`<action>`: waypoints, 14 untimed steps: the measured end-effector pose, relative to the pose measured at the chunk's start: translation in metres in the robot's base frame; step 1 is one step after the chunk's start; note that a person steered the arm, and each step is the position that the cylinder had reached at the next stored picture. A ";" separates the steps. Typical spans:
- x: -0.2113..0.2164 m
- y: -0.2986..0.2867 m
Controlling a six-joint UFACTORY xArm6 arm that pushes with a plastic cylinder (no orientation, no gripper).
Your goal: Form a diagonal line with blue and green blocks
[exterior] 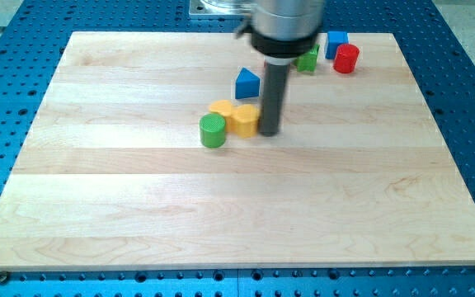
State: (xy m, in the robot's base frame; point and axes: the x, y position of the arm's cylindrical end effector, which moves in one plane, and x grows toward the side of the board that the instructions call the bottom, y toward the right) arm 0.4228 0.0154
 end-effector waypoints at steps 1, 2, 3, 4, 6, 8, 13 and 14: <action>-0.036 -0.083; -0.050 -0.141; -0.067 -0.129; -0.119 -0.098; -0.196 -0.028; -0.229 0.125; -0.069 -0.009; -0.040 -0.029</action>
State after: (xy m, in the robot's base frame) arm 0.3831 -0.0134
